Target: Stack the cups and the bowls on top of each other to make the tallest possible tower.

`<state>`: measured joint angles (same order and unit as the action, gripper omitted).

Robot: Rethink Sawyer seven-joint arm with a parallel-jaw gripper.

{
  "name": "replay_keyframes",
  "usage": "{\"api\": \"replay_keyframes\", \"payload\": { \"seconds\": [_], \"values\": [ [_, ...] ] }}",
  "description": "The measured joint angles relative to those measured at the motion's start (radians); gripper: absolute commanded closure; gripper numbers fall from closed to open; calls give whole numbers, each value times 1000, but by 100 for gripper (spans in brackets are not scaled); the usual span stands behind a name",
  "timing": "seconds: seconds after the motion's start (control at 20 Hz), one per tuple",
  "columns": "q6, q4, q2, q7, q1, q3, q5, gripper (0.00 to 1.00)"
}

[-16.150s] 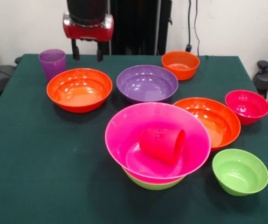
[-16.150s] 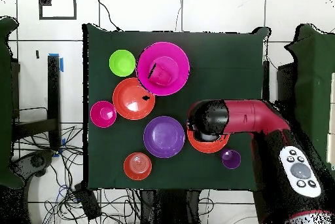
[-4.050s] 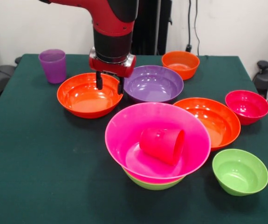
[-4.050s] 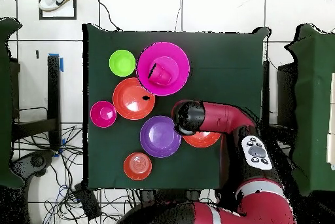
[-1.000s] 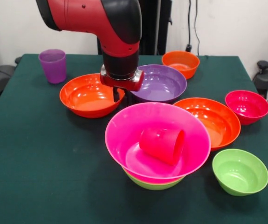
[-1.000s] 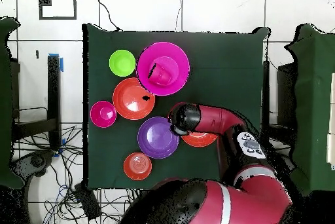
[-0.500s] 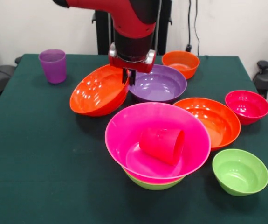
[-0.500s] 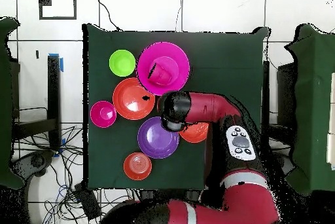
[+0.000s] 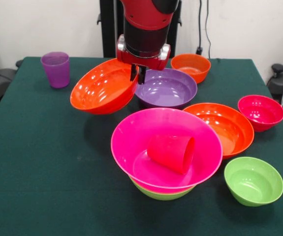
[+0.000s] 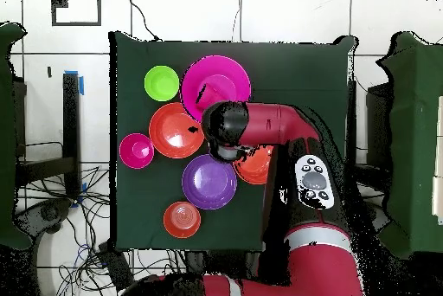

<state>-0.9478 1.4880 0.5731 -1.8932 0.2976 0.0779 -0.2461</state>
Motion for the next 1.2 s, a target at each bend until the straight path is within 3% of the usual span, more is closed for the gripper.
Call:
{"api": "replay_keyframes", "payload": {
  "seconds": [0.8, 1.2],
  "values": [
    [-143, -180, -13, 0, -9, 1, -5, 100],
    [-158, -238, -35, 0, -9, 4, -8, 100]
  ]
}}
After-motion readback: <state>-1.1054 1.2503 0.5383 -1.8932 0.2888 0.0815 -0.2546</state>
